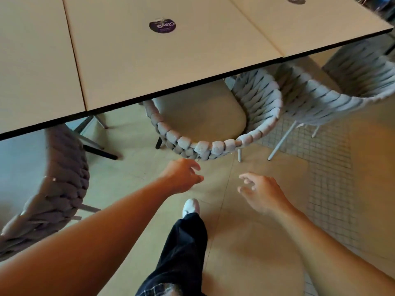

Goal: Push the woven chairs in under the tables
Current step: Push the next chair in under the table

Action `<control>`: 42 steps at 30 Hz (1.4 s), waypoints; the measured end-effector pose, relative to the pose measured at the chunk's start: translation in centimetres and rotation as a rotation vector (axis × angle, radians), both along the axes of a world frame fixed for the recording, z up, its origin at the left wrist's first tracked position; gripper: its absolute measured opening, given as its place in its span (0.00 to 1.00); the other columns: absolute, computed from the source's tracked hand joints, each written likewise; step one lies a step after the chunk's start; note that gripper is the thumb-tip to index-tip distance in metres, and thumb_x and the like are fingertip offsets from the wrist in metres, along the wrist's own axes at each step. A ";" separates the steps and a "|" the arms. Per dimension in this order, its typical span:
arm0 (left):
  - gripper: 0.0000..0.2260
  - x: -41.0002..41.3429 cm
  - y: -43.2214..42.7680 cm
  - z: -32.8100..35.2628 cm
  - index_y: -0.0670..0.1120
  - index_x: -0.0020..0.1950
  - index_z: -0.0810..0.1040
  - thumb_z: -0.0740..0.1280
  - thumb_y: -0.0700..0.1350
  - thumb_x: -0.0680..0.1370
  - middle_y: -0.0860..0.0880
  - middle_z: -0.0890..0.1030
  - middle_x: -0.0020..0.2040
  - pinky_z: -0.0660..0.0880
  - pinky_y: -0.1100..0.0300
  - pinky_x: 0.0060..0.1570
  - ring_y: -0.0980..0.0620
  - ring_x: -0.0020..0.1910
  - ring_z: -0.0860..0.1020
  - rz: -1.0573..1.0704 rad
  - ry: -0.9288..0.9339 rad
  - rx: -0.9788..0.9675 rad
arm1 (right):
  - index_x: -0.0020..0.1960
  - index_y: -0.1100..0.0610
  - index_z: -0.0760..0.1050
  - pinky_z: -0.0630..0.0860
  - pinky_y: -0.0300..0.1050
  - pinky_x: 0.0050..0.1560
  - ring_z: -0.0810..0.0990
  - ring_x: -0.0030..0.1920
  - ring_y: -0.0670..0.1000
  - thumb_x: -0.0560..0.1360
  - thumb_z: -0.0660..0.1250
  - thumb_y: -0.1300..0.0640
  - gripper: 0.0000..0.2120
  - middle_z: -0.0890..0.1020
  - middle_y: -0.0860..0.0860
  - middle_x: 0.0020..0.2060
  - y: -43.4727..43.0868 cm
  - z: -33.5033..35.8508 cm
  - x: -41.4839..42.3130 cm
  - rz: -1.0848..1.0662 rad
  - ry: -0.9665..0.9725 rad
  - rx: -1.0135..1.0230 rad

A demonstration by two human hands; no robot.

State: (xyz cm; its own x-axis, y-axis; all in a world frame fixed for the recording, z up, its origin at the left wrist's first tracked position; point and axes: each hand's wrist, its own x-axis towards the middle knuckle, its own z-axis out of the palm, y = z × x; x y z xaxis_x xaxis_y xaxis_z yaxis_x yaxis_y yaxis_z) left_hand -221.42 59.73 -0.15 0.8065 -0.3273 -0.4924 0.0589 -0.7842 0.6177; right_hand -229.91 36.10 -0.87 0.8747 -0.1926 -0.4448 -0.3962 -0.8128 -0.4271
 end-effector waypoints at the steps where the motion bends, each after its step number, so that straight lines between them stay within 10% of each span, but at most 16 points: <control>1: 0.13 1.3 -1.1 -0.3 0.50 0.58 0.80 0.72 0.51 0.74 0.52 0.83 0.49 0.72 0.61 0.50 0.52 0.51 0.79 -0.003 0.005 0.007 | 0.64 0.42 0.75 0.75 0.47 0.58 0.79 0.57 0.49 0.75 0.67 0.44 0.18 0.82 0.43 0.58 -0.7 -0.1 1.1 0.002 0.001 -0.001; 11: 0.10 10.9 -8.3 -2.1 0.51 0.54 0.82 0.69 0.49 0.74 0.50 0.83 0.51 0.73 0.62 0.45 0.50 0.51 0.79 0.133 -0.027 0.074 | 0.61 0.46 0.77 0.71 0.53 0.62 0.76 0.61 0.53 0.75 0.67 0.51 0.14 0.82 0.45 0.59 -6.9 1.1 13.4 0.095 -0.091 -0.086; 17: 0.33 13.1 -10.7 -4.9 0.56 0.69 0.71 0.73 0.62 0.66 0.48 0.77 0.60 0.76 0.54 0.55 0.46 0.59 0.74 0.038 0.107 0.239 | 0.63 0.46 0.76 0.65 0.51 0.64 0.73 0.65 0.50 0.71 0.69 0.44 0.21 0.79 0.44 0.61 -9.8 0.1 18.5 0.282 -0.124 -0.210; 22: 0.31 13.4 -12.0 -6.6 0.58 0.68 0.71 0.73 0.62 0.66 0.50 0.78 0.58 0.78 0.54 0.54 0.48 0.55 0.76 0.081 0.212 0.246 | 0.67 0.44 0.73 0.56 0.51 0.71 0.67 0.69 0.48 0.73 0.67 0.39 0.24 0.76 0.43 0.66 -11.7 -1.8 21.3 0.449 -0.066 -0.186; 30: 0.43 12.4 -14.1 -7.3 0.64 0.74 0.61 0.70 0.72 0.62 0.53 0.69 0.70 0.58 0.48 0.70 0.43 0.71 0.62 -0.044 0.159 0.478 | 0.71 0.40 0.67 0.39 0.67 0.74 0.61 0.75 0.53 0.62 0.61 0.22 0.42 0.73 0.44 0.69 -15.1 -4.9 23.8 0.795 0.078 -0.306; 42: 0.29 11.3 -15.6 -7.0 0.64 0.70 0.67 0.67 0.67 0.71 0.56 0.75 0.64 0.60 0.53 0.65 0.47 0.66 0.65 0.062 -0.044 0.535 | 0.71 0.42 0.66 0.42 0.65 0.73 0.68 0.69 0.51 0.70 0.60 0.27 0.34 0.74 0.45 0.66 -16.7 -8.5 23.1 0.800 -0.082 -0.339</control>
State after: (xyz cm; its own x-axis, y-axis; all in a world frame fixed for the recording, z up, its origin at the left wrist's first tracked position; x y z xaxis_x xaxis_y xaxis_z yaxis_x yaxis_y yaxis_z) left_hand -210.17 44.17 -7.15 0.8398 0.0091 -0.5428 0.0985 -0.9858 0.1358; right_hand -206.86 19.40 -9.38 0.8307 0.3828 -0.4043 0.3693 -0.9222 -0.1144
